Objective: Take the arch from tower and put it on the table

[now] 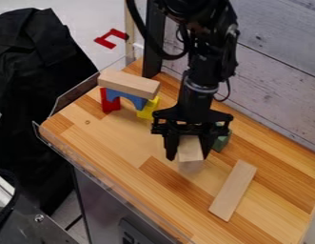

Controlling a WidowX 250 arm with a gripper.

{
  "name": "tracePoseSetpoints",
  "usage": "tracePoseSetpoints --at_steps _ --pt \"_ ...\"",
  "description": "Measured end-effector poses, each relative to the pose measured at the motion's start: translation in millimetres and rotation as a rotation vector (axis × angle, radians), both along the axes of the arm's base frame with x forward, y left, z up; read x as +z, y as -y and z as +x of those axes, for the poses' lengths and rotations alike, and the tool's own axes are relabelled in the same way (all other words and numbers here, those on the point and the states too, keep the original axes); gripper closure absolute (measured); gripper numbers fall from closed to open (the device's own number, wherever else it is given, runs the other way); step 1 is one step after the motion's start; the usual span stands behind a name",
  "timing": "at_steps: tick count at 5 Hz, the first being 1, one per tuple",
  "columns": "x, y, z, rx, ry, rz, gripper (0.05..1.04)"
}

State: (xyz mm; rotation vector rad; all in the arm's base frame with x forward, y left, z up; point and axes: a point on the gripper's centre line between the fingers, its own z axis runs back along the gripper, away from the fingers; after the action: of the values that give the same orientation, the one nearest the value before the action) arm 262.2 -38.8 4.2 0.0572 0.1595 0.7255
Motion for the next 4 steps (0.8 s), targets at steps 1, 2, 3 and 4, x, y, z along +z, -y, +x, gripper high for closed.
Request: tracePoseSetpoints --at_steps 1,2,3,4 --pt "-19.0 -5.6 9.0 -0.115 -0.03 0.041 0.464" --pt "-28.8 -4.8 18.8 -0.153 -0.032 0.038 0.464" --pt "-33.0 -4.8 21.8 -0.123 -0.017 0.014 0.394" --pt "-36.6 -2.5 19.7 -0.055 -0.002 -0.044 0.135"
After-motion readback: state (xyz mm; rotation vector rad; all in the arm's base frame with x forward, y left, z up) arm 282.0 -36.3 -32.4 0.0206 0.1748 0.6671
